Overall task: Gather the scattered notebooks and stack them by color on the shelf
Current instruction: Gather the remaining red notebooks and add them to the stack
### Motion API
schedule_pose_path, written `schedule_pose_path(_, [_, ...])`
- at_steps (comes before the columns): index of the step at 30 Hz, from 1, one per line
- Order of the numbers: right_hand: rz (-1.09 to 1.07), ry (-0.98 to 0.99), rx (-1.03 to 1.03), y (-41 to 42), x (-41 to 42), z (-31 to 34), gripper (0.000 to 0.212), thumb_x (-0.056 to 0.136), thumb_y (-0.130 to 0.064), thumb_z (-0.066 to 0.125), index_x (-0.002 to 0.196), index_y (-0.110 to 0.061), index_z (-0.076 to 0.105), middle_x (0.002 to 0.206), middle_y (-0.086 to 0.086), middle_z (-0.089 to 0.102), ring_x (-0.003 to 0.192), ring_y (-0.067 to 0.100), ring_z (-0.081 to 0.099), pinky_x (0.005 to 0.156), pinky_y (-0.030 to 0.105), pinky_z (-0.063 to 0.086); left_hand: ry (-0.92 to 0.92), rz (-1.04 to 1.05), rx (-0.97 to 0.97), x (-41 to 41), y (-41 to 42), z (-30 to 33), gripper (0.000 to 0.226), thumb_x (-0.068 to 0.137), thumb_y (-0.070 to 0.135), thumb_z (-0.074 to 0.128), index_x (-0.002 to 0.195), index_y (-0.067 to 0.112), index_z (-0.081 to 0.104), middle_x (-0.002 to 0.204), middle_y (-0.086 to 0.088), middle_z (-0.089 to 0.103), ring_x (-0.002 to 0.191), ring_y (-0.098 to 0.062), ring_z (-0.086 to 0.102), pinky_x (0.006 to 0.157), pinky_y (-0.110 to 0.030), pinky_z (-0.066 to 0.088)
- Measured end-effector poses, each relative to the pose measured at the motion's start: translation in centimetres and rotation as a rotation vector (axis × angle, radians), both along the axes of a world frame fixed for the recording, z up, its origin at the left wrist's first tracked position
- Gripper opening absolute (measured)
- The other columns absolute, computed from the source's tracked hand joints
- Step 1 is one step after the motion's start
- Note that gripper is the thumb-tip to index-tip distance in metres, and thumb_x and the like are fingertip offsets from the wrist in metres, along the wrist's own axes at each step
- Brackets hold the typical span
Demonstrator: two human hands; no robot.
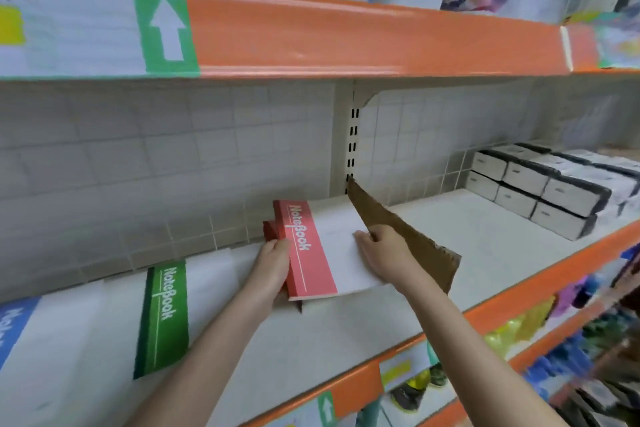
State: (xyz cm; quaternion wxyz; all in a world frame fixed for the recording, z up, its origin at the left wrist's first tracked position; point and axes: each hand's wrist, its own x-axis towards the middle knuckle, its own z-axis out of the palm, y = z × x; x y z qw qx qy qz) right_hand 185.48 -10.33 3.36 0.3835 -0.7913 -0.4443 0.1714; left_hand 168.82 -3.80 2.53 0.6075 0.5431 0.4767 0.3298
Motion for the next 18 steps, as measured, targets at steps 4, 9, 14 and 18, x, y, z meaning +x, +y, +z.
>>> schedule_pose_path(4, [0.051, -0.149, -0.045, 2.3, 1.1, -0.5, 0.04, 0.098, -0.031, 0.046, 0.062, -0.017, 0.034, 0.062, -0.003, 0.043, 0.055, 0.01, 0.038, 0.047, 0.024, 0.024, 0.222, 0.029, 0.119, 0.3, 1.2, -0.1, 0.028, 0.098, 0.02, 0.034, 0.077, 0.015, 0.052, 0.059, 0.003, 0.052, 0.049, -0.011, 0.045, 0.043, -0.02, 0.029])
schedule_pose_path(9, [0.094, -0.283, -0.062, 4.3, 1.9, -1.1, 0.038, 0.098, -0.032, 0.046, 0.065, -0.015, 0.037, 0.067, 0.001, 0.049, 0.068, 0.022, 0.051, 0.05, 0.026, 0.029, 0.349, 0.114, 0.229, 0.7, 2.0, -0.8, 0.029, 0.097, 0.018, 0.044, 0.07, 0.01, 0.05, 0.062, -0.008, 0.053, 0.051, -0.02, 0.046, 0.05, -0.026, 0.032])
schedule_pose_path(14, [0.136, -0.439, -0.096, 5.6, 2.0, -1.9, 0.03, 0.099, -0.031, 0.044, 0.09, -0.004, 0.055, 0.095, 0.015, 0.063, 0.086, 0.031, 0.061, 0.061, 0.028, 0.037, 0.448, 0.179, 0.325, 1.1, 2.2, -1.5, 0.031, 0.095, 0.018, 0.047, 0.083, -0.005, 0.063, 0.079, -0.017, 0.068, 0.074, -0.033, 0.063, 0.068, -0.036, 0.049])
schedule_pose_path(18, [0.136, -0.462, -0.098, 6.1, 2.3, -2.6, 0.031, 0.099, -0.03, 0.043, 0.099, -0.002, 0.057, 0.106, 0.017, 0.06, 0.093, 0.032, 0.06, 0.063, 0.029, 0.038, 0.507, 0.192, 0.41, 1.5, 2.2, -2.0, 0.028, 0.095, 0.018, 0.048, 0.094, 0.0, 0.069, 0.093, -0.013, 0.072, 0.088, -0.029, 0.066, 0.077, -0.032, 0.049])
